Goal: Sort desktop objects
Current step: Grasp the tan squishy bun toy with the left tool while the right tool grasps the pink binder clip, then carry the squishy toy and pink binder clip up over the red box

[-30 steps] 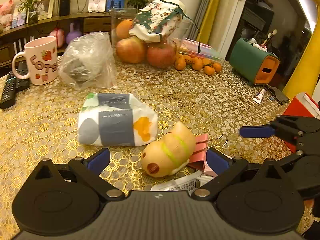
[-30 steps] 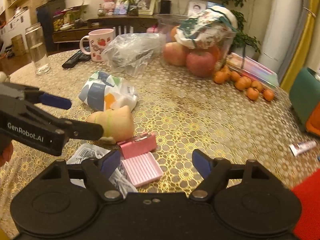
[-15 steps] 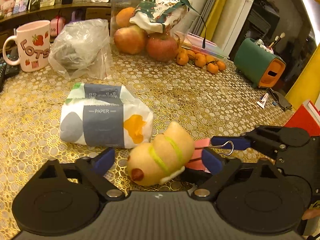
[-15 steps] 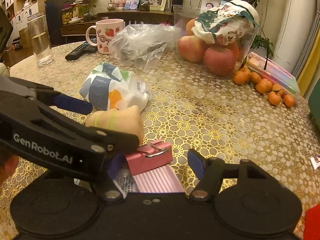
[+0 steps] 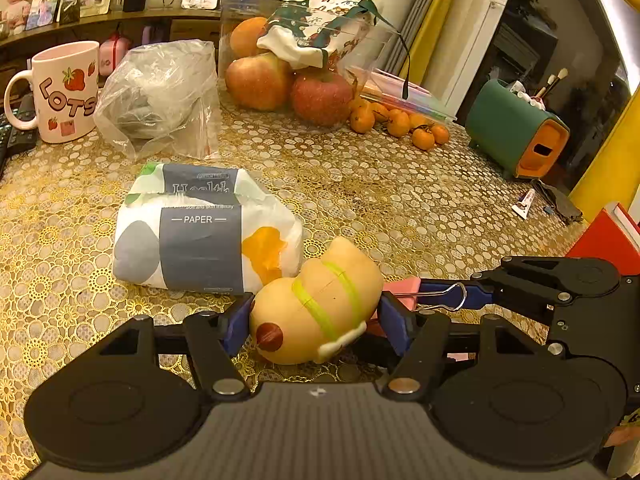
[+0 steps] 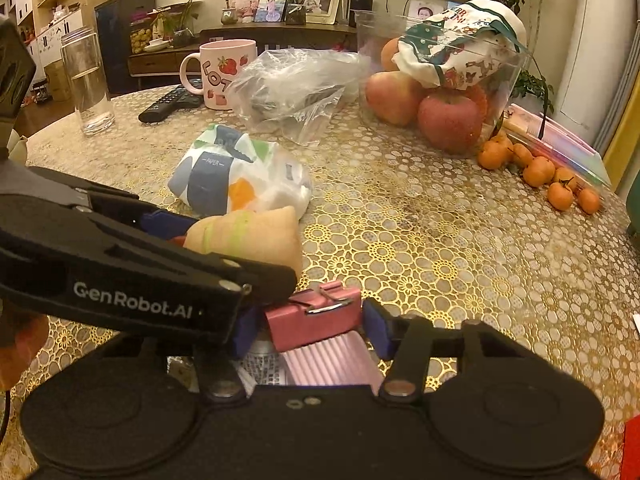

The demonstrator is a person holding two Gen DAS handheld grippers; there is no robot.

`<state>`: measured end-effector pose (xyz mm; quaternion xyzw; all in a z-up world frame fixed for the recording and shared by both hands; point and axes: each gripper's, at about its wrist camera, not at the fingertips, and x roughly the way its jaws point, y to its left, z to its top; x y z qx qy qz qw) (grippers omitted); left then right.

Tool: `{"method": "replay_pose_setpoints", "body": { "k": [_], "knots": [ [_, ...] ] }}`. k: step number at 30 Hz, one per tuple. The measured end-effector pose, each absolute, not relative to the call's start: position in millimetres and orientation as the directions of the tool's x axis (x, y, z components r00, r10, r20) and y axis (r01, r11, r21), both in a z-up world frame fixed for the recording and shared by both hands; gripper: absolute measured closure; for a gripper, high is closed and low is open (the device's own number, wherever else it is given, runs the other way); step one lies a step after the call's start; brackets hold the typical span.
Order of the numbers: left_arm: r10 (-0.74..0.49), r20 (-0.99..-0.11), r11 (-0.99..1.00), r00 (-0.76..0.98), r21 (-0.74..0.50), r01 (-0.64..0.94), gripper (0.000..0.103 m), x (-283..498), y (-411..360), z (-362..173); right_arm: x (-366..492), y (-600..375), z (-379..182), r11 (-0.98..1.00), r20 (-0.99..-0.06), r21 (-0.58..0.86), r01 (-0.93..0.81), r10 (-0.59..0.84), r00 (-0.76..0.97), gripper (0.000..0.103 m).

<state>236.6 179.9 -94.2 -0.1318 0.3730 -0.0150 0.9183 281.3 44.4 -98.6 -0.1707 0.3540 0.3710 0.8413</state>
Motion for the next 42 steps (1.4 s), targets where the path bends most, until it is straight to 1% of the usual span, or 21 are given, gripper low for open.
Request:
{"method": "replay_pose_setpoints", "body": {
  "k": [15,22,24,36,42],
  "knots": [
    [-0.114,-0.646,0.969,0.755,-0.241,-0.059,0.039,221,173,-69,277,20,-86,0.709,-0.707,-0.02,-0.705,0.488,0.511,0.05],
    [-0.102,-0.636,0.97,0.765,-0.233,-0.064,0.039,209,168,-53,276,2,-68,0.744,-0.669,-0.016,-0.668,0.489,0.56,0.05],
    [-0.1,-0.634,0.971,0.767,-0.229,-0.062,0.039,206,166,-49,277,-4,-61,0.753,-0.657,-0.01,-0.658,0.491,0.572,0.052],
    [-0.121,-0.631,0.978,0.766,-0.21,-0.019,0.039,189,135,-25,266,-49,-25,0.791,-0.603,0.05,-0.61,0.511,0.612,0.053],
    [-0.139,-0.633,0.981,0.762,-0.192,0.02,0.039,178,111,-11,251,-73,-14,0.808,-0.619,0.043,-0.588,0.484,0.619,0.053]
  ]
}}
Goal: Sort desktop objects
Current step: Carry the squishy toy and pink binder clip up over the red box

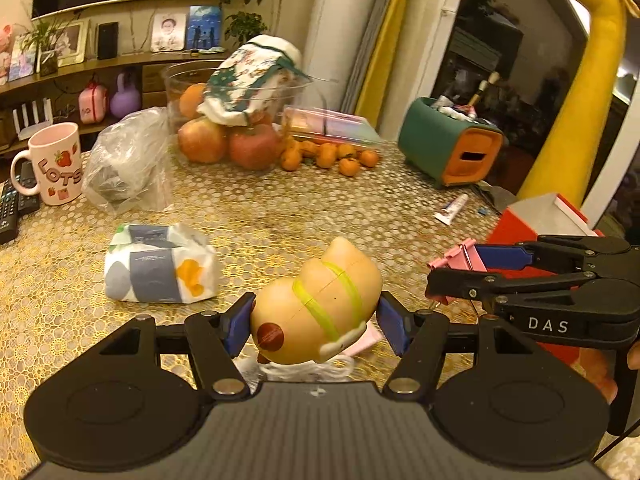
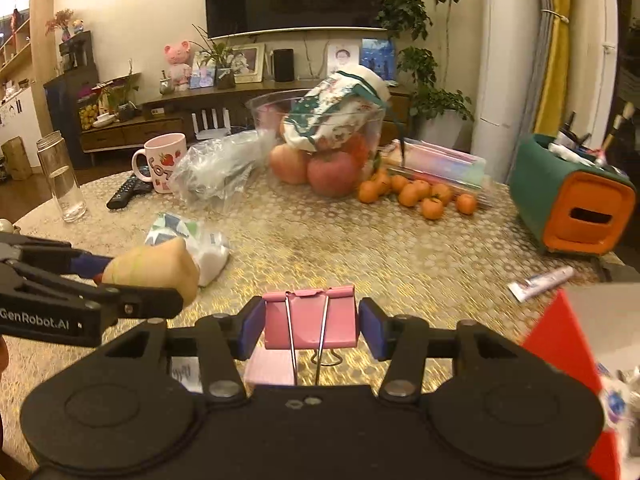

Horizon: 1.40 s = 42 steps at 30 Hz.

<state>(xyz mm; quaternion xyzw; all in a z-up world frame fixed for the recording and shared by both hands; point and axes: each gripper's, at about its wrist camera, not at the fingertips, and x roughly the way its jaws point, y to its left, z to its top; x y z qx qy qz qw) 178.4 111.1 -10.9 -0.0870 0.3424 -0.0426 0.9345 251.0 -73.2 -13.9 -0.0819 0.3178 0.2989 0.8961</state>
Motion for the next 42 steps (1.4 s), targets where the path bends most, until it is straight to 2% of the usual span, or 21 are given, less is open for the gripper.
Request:
{"method": "replay_pose_setpoints", "body": {
  "k": [16,27,42],
  "knots": [
    [-0.254,-0.611,0.966,0.75,-0.204,0.161,0.039,150,30,30,195,-167,30,0.862,-0.612,0.072,-0.503,0.436,0.66,0.053],
    [-0.357,-0.6,0.934,0.716,-0.201,0.297,0.039,147,-41,49,166,-241,55,0.908,-0.583,0.04,-0.418,0.361,0.728,0.053],
    [-0.443,-0.627,0.872,0.641,-0.136,0.469,0.038,179,-148,51,185,-325,63,0.955,-0.57,0.01,-0.297,0.249,0.783,0.053]
  ]
}}
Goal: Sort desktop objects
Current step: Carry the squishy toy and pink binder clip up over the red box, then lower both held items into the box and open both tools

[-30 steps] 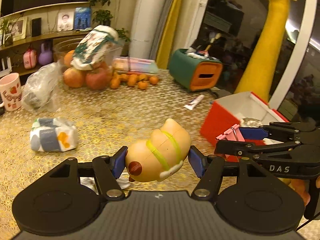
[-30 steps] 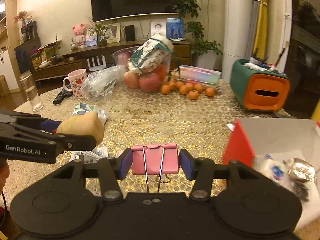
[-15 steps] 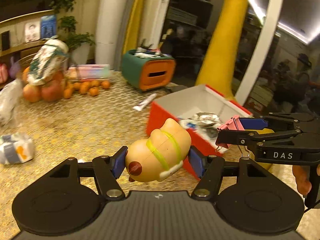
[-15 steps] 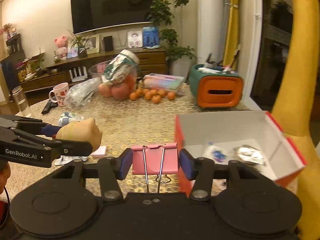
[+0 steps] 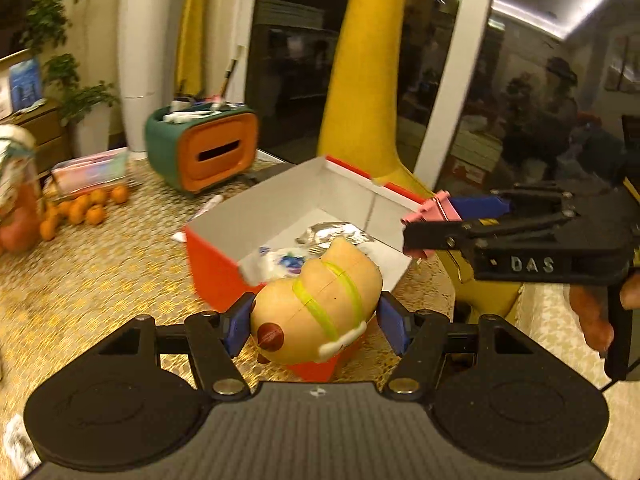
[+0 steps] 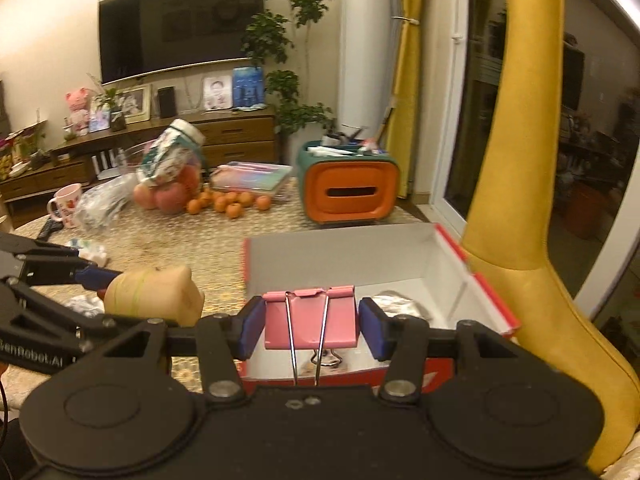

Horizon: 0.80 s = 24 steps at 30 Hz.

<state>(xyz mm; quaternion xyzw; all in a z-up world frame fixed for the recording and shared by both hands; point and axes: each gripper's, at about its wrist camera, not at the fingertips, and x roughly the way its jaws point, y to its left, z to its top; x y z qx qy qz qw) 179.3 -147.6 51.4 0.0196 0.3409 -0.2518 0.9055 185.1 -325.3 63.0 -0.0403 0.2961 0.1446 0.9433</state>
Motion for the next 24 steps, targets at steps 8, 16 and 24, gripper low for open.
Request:
{"method": "replay_pose_setpoints", "body": {
  "k": [8,16,24],
  "knots": [
    [-0.451,-0.656,0.849,0.606,-0.105,0.518,0.038,213,-185,47,227,-356,56,0.975,-0.599,0.031,-0.22,0.194,0.777,0.053],
    [-0.442,-0.705,0.832,0.554,-0.092,0.547,0.038,249,-218,34,271,-366,44,0.985,-0.629,0.039,-0.169,0.156,0.762,0.052],
    [-0.407,-0.764,0.84,0.501,-0.097,0.533,0.038,289,-231,10,322,-366,18,0.992,-0.673,0.023,-0.124,0.107,0.732,0.052]
  ]
}}
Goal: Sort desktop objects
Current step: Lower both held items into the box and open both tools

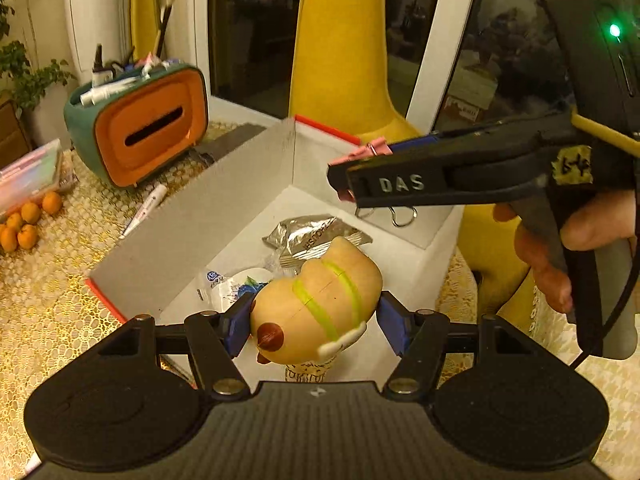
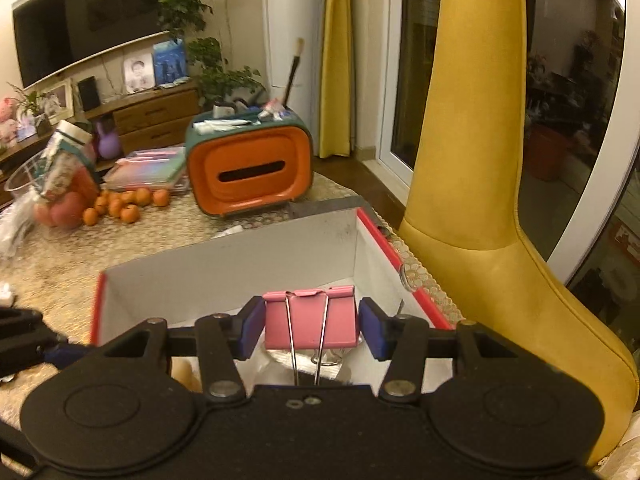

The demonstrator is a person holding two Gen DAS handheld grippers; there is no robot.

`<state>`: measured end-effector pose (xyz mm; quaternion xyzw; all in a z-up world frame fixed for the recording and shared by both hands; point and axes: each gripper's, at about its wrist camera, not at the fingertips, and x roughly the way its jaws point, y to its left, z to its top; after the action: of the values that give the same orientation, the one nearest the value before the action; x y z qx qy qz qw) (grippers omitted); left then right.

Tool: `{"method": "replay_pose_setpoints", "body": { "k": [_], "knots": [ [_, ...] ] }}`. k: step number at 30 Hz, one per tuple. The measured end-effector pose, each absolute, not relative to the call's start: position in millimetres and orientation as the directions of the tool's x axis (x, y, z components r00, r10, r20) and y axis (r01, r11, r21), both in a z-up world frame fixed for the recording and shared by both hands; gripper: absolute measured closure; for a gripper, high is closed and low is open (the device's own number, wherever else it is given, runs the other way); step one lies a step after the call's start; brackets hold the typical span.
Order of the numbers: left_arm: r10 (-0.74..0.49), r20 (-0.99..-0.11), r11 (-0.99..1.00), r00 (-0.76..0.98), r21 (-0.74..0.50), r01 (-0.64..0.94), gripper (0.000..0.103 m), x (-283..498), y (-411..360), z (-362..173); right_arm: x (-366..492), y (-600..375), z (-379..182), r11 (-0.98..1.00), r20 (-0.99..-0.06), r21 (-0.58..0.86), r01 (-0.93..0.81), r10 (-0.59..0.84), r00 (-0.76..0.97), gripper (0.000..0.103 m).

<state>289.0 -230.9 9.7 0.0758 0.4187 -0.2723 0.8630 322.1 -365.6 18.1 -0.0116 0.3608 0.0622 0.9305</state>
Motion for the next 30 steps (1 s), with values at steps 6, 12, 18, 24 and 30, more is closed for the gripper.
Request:
{"method": "replay_pose_setpoints", "body": {
  "k": [6,12,18,24,30],
  "knots": [
    [-0.383,-0.786,0.836,0.486,-0.071,0.544,0.038,303,-243,-8,346,-365,2,0.994,-0.692,-0.01,-0.111,0.074,0.718,0.052],
    [-0.376,-0.808,0.829,0.453,-0.075,0.554,0.038,314,-254,-22,368,-363,-14,0.994,-0.729,-0.035,-0.101,0.044,0.683,0.052],
    [-0.362,-0.833,0.826,0.419,-0.079,0.557,0.038,321,-257,-37,380,-362,-31,0.995,-0.762,-0.033,-0.099,0.039,0.646,0.052],
    [-0.386,-0.845,0.819,0.37,-0.13,0.559,0.038,326,-256,-43,380,-362,-39,0.994,-0.778,-0.024,-0.111,0.051,0.626,0.052],
    [-0.403,-0.847,0.828,0.346,-0.177,0.532,0.036,331,-251,-47,379,-363,-43,0.993,-0.783,-0.029,-0.116,0.05,0.619,0.051]
  ]
}}
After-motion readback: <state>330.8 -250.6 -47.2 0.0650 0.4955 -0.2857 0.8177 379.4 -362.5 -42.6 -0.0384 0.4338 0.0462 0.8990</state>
